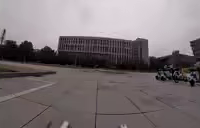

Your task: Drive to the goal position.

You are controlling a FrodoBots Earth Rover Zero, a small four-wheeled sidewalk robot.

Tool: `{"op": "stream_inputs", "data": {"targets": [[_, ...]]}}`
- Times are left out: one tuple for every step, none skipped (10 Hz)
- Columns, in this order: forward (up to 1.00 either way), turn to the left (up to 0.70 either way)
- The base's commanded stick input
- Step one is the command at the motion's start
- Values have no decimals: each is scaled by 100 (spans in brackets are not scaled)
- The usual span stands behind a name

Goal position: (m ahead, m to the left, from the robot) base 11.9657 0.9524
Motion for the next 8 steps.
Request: {"op": "stream_inputs", "data": {"targets": [[70,19],[70,32],[70,35],[70,35],[70,35],[70,9],[70,6],[70,3]]}}
